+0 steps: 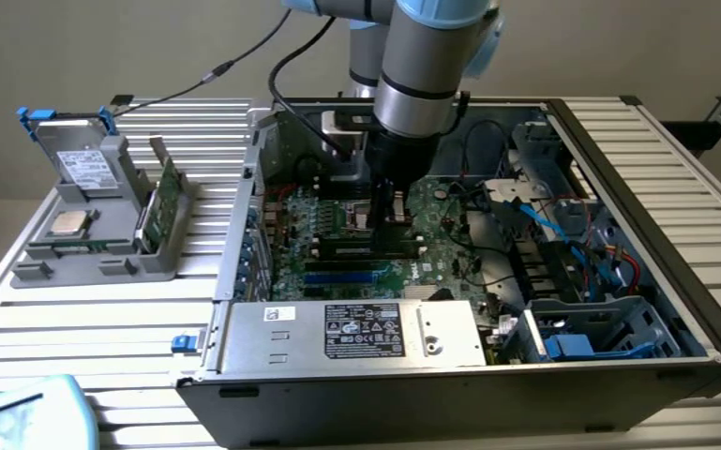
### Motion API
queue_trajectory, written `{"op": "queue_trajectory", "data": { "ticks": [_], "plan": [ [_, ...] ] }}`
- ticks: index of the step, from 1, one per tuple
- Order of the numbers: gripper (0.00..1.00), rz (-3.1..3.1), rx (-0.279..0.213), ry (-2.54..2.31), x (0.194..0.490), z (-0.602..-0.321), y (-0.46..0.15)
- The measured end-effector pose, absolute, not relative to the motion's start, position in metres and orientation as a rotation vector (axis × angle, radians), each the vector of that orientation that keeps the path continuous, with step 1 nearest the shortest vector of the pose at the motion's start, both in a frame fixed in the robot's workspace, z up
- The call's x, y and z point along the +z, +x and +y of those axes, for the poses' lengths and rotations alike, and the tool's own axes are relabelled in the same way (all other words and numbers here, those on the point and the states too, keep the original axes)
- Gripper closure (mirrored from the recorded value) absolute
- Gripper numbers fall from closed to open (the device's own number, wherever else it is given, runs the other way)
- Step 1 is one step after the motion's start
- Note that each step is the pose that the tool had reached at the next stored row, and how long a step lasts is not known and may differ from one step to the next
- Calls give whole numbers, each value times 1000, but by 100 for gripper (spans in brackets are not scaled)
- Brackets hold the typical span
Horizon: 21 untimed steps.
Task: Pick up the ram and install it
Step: 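Insert the ram into the slot, then press down the ram until it locks into place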
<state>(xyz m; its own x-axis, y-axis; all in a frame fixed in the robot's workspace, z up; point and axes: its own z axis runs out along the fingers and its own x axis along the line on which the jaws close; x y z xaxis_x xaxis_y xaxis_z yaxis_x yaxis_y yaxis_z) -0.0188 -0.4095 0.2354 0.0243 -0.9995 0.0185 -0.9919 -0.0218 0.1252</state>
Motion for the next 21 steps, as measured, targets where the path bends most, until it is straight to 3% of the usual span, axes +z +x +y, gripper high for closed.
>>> {"op": "queue_trajectory", "data": {
  "ticks": [21],
  "plan": [
    [56, -2123, -96, 2187, 243, -409, -27]
  ]
}}
